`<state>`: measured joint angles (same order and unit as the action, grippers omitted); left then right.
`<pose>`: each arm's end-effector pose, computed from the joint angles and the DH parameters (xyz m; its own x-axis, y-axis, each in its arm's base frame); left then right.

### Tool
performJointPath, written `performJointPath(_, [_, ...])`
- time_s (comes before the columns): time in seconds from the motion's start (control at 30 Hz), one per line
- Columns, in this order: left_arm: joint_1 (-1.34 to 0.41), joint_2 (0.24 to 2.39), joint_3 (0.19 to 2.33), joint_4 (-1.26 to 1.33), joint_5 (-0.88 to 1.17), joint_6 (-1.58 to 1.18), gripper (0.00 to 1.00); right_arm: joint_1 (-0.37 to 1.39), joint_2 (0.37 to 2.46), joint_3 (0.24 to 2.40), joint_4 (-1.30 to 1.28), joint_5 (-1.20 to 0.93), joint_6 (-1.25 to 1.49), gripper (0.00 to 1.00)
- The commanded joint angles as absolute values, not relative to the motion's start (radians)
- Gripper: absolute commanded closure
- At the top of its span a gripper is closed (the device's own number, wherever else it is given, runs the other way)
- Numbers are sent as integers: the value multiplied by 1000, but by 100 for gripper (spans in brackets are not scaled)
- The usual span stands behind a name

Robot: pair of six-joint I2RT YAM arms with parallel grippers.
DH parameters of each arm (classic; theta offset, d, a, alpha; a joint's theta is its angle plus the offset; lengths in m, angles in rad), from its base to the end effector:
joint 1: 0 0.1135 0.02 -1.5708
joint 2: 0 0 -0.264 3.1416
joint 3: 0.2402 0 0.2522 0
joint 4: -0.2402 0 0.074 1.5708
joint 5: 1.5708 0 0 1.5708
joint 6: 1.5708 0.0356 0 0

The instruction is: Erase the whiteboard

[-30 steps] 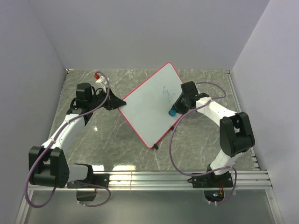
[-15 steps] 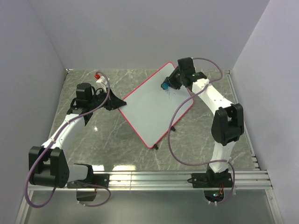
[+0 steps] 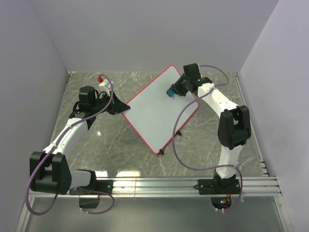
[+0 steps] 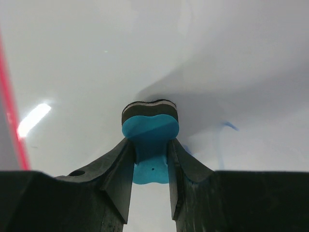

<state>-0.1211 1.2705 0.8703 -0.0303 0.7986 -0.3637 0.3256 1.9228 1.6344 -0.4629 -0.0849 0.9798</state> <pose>0.2756 -0.0592 0.2843 -0.6470 -0.1713 -0.7430 0.5354 0.5917 -0.6027 0.4187 0.1445 0.2744 -0.6738 0.6458 -0.3591 0.3267 0.6963 0.6391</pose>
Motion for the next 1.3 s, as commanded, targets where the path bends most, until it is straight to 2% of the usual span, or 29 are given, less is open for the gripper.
performJointPath(0.0, [-160, 1255, 867, -45, 867, -199, 100, 302, 1855, 1475, -462, -44, 966, 100])
performJointPath(0.23, [-160, 1258, 865, -43, 871, -201, 100, 288, 1770, 1226, -419, -25, 931, 100])
performJointPath(0.37, [-161, 1261, 864, -38, 874, -204, 100, 284, 1766, 1216, -407, -31, 931, 100])
performJointPath(0.67, [-167, 1261, 864, -38, 879, -207, 100, 287, 1844, 1475, -406, -98, 965, 100])
performJointPath(1.0, [-179, 1261, 864, -43, 877, -196, 100, 305, 2048, 1837, -472, -149, 1035, 100])
performJointPath(1.13, [-183, 1262, 871, -52, 877, -192, 100, 322, 2083, 1905, -495, -147, 1046, 100])
performJointPath(1.27, [-183, 1253, 870, -57, 868, -186, 100, 318, 2037, 1826, -474, -137, 1031, 100])
